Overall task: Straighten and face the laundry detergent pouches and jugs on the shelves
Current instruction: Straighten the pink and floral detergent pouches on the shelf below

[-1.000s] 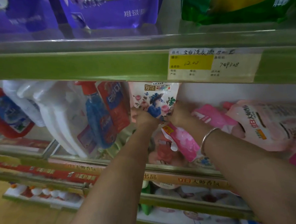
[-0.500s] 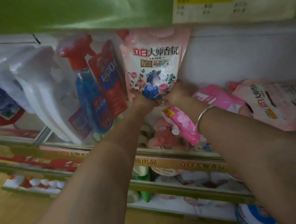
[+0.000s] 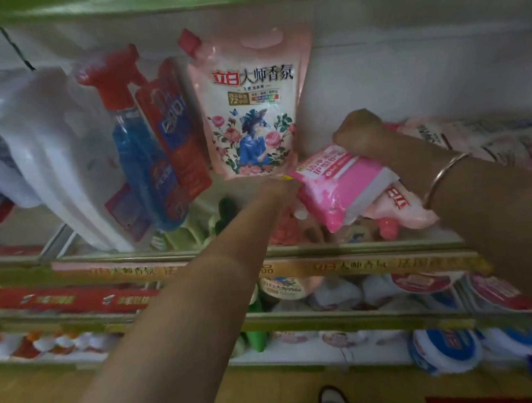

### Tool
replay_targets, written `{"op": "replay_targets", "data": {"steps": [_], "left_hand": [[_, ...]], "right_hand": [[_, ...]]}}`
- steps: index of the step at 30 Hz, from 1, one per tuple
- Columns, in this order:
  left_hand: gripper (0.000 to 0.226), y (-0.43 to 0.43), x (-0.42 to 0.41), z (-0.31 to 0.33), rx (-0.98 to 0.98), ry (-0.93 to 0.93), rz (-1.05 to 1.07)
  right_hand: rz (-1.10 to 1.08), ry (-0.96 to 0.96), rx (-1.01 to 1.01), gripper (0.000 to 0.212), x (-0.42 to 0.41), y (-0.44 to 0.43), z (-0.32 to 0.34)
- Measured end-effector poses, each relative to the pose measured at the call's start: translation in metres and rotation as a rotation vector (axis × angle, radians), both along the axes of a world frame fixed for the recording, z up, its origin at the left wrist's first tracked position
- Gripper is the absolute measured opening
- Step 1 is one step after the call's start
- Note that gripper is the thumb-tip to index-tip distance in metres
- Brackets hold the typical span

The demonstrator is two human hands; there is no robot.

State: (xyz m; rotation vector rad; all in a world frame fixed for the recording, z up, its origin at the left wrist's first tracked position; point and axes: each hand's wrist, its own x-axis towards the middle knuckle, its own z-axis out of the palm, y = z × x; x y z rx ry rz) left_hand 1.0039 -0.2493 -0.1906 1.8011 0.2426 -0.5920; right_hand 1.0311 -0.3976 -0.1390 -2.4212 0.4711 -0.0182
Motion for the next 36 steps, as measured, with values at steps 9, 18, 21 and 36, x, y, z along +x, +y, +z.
{"op": "replay_targets", "data": {"steps": [9, 18, 21, 36], "left_hand": [[0.023, -0.005, -0.008, 0.001, -0.128, 0.139, 0.049], [0.034, -0.009, -0.013, 0.011, -0.185, 0.107, 0.199], [0.047, -0.003, -0.017, 0.018, -0.289, 0.101, 0.254], [0.042, 0.033, 0.004, 0.066, -0.550, -0.278, 0.661]], "right_hand": [[-0.031, 0.138, -0.029, 0.049, -0.030, -0.043, 0.001], [-0.131, 0.059, 0.481, 0.062, -0.052, -0.058, -0.013], [-0.099, 0.014, 0.593, 0.058, -0.058, -0.059, -0.016], [0.151, -0.190, 0.965, 0.038, -0.065, -0.030, 0.001]]}}
